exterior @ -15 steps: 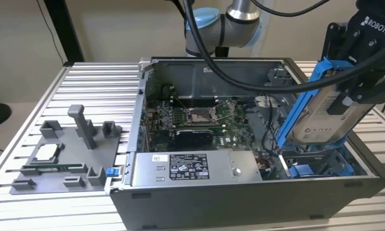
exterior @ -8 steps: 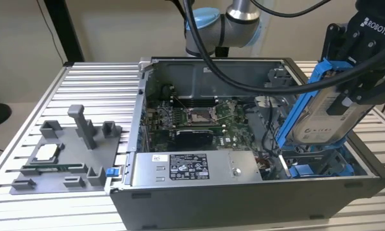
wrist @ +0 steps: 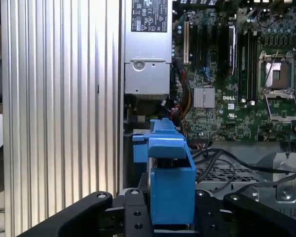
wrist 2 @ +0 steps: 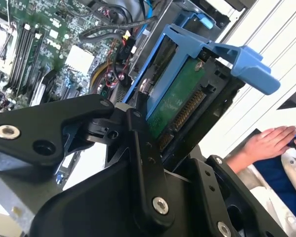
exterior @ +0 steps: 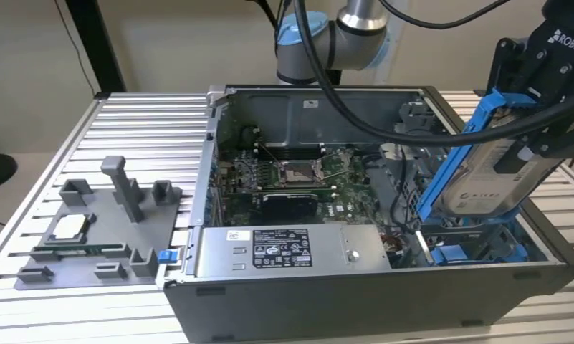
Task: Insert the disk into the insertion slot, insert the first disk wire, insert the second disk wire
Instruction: 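Insert the disk into the insertion slot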
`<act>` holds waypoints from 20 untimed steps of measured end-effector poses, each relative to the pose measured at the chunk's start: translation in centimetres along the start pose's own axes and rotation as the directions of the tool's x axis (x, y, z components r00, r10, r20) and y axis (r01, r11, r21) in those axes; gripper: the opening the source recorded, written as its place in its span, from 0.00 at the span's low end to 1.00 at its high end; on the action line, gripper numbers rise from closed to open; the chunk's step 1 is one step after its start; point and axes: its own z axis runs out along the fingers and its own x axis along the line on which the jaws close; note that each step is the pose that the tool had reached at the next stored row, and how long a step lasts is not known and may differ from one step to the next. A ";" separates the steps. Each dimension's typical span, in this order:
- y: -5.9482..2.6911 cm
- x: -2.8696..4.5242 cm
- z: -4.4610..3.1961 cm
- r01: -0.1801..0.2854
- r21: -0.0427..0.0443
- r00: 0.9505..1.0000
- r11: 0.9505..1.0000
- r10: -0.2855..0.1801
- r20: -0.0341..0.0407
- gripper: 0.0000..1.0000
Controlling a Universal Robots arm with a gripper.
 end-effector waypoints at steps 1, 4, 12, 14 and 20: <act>-0.25 -0.01 0.11 0.000 -0.002 1.000 1.000 0.000 0.000 0.00; -0.38 0.05 0.60 0.000 -0.003 1.000 1.000 0.000 0.000 0.00; -0.46 0.97 1.37 0.002 0.008 1.000 1.000 -0.002 0.000 0.00; -0.47 1.05 1.51 0.002 0.023 1.000 1.000 -0.002 0.000 0.00; -0.50 1.02 2.09 0.002 0.038 1.000 0.999 -0.002 0.001 0.00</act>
